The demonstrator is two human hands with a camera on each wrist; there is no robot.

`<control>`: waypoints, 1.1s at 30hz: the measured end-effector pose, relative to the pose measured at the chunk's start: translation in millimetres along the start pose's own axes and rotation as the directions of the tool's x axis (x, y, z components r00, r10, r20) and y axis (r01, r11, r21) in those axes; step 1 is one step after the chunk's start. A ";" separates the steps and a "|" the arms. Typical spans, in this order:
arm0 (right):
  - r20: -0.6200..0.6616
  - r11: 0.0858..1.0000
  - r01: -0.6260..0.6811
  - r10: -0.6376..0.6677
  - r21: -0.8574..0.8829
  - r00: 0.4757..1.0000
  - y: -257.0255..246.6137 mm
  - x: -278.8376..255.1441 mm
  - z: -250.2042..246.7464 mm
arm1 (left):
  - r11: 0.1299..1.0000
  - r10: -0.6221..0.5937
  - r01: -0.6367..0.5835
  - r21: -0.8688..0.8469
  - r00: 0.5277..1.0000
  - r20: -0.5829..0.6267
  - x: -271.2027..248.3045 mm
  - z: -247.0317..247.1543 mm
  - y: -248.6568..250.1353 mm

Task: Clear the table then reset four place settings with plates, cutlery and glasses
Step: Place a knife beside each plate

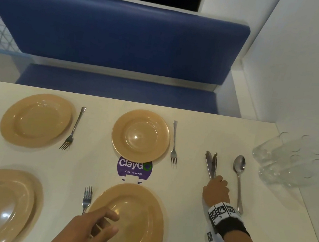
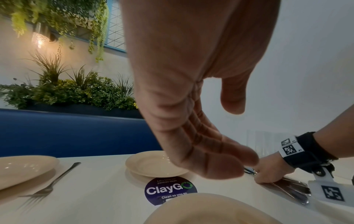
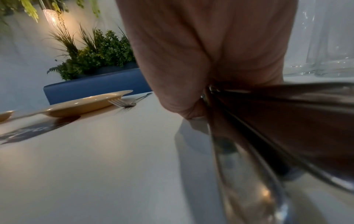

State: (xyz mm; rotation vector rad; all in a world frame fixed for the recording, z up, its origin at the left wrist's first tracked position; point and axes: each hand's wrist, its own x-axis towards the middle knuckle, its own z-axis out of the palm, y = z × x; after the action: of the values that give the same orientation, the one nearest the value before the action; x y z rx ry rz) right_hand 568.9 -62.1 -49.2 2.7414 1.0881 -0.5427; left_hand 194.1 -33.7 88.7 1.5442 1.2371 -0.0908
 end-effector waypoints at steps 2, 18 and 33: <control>0.022 0.998 0.023 -0.021 -0.065 1.000 2.3 -2.1 2.1 | 1.000 -0.002 0.002 -0.011 1.000 -0.004 0.6 0.1 0.9; 0.168 0.420 0.044 -0.455 0.907 0.875 -86.4 -164.4 -101.6 | 0.802 -0.029 0.071 -0.593 0.996 0.079 12.9 8.2 46.9; 0.001 0.717 0.373 -0.463 0.588 0.887 -207.2 -233.9 -63.8 | 0.200 -0.060 0.217 -0.955 0.976 0.210 6.8 -37.9 11.6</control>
State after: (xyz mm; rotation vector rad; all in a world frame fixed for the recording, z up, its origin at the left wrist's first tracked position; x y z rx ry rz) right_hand 287.1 -42.9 99.0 2.8278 1.7709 -1.3224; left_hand 185.7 1.0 107.2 0.2325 0.9465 0.4345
